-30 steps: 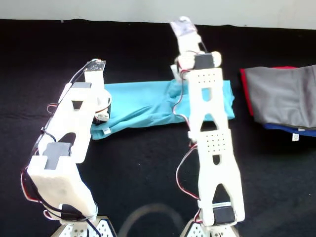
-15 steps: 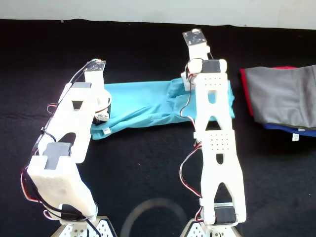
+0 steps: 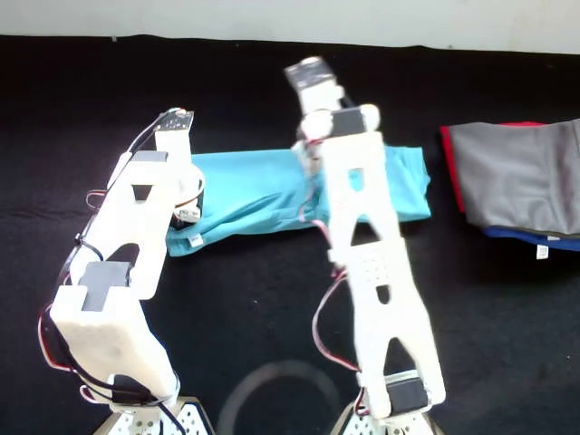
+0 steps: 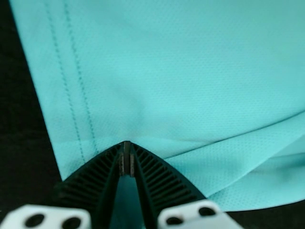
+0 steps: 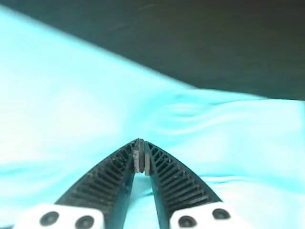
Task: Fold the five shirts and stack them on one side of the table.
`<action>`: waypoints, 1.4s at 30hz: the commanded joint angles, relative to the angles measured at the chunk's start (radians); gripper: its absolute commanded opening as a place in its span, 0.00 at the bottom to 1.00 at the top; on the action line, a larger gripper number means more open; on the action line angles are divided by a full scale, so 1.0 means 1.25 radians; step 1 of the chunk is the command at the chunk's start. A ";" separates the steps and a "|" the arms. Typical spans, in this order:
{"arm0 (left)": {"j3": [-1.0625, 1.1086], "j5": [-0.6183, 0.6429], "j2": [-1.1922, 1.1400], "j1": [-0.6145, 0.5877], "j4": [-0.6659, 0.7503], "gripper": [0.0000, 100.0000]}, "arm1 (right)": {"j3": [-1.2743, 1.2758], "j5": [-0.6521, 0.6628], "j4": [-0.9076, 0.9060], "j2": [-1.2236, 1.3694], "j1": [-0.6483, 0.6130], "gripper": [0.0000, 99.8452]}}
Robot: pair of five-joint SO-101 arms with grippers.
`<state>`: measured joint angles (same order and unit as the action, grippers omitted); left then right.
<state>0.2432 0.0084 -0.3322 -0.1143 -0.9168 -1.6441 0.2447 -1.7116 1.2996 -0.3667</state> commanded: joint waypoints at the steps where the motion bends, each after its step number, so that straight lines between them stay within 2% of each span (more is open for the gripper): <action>1: -0.001 0.004 0.012 0.009 0.021 0.01 | -0.098 0.004 -0.019 -0.039 -0.050 0.01; 9: -0.001 0.004 0.012 0.009 0.021 0.01 | -0.096 0.004 0.068 0.013 -0.089 0.01; 16: -0.001 0.004 0.012 0.009 0.021 0.01 | -0.074 0.007 -0.045 0.023 -0.090 0.01; 29: -0.002 0.004 0.012 0.009 0.021 0.01 | -0.063 0.007 -0.045 -0.050 -0.090 0.01; 37: -0.002 0.004 0.012 0.009 0.021 0.01 | 0.226 0.009 -0.044 -0.127 -0.082 0.01; 42: -0.002 0.004 0.012 0.009 0.021 0.01 | 0.314 0.009 -0.044 -0.230 -0.082 0.01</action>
<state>0.2432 0.0084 -0.3322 -0.1143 -0.9168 -1.2927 0.2447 -1.7530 1.1508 -0.4741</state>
